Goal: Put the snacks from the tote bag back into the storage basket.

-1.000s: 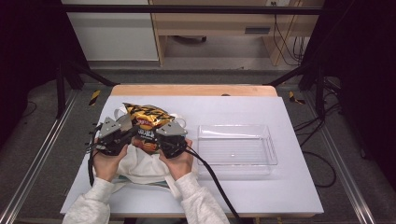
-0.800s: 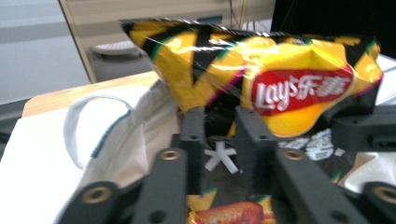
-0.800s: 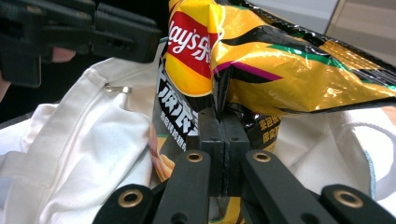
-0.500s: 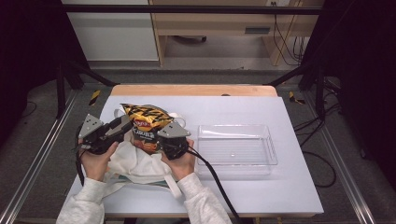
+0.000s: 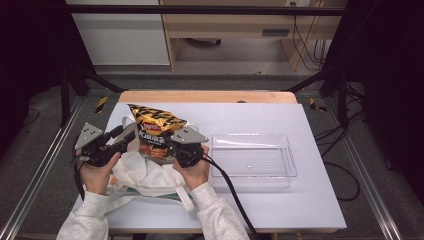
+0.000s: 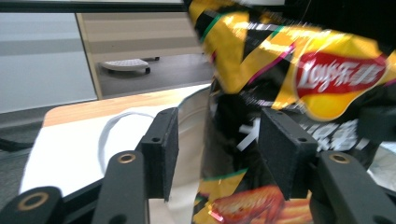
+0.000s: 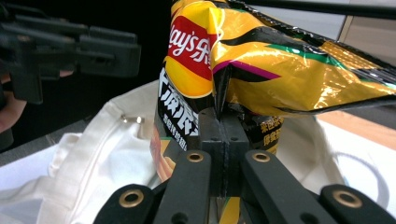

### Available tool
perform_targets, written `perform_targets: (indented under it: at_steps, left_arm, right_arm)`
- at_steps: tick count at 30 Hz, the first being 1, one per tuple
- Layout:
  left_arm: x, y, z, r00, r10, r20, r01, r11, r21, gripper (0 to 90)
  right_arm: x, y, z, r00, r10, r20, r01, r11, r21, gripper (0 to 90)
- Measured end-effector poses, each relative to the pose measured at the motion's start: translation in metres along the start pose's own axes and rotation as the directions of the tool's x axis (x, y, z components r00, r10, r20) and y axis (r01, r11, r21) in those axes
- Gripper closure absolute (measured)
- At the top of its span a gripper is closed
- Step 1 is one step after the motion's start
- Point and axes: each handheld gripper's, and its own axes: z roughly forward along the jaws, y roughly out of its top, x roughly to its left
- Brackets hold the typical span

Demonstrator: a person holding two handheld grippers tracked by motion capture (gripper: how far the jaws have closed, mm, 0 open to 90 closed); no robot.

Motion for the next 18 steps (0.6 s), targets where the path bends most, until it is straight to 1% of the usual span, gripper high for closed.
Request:
perform_targets:
  at_steps: [4, 6, 7, 10, 16, 18]
  left_arm:
    - [0.005, -0.001, -0.009, 0.9998, -0.007, -0.016, 0.007, 1.0, -0.003, 45.5]
    - [0.007, -0.002, -0.013, 0.9997, -0.005, -0.024, 0.005, 1.0, -0.004, 44.6]
    - [0.007, -0.003, -0.014, 0.9997, -0.005, -0.026, 0.005, 1.0, -0.003, 44.6]
    - [0.01, -0.006, -0.02, 0.9996, -0.012, -0.028, 0.012, 0.9999, 0.005, 43.3]
    - [0.01, -0.017, -0.022, 0.9993, -0.006, -0.037, 0.008, 0.9988, 0.049, 42.3]
    - [0.009, -0.02, -0.022, 0.9994, -0.006, -0.035, 0.008, 0.9982, 0.059, 42.2]
  right_arm:
    - [0.002, 0.011, -0.006, 1.0, -0.004, -0.001, 0.004, 0.999, -0.032, 90.0]
    - [0.001, 0.022, -0.015, 0.9998, -0.018, 0.002, 0.018, 0.998, -0.057, 90.0]
    - [0.001, 0.022, -0.015, 0.9998, -0.018, 0.002, 0.018, 0.998, -0.057, 90.0]
    - [-0.001, 0.03, -0.023, 0.9997, -0.025, 0.003, 0.025, 0.997, -0.076, 90.0]
    - [-0.004, 0.044, -0.038, 0.9985, -0.054, 0.006, 0.054, 0.993, -0.102, 90.0]
    - [-0.005, 0.049, -0.044, 0.9987, -0.051, -0.005, 0.051, 0.992, -0.112, 90.0]
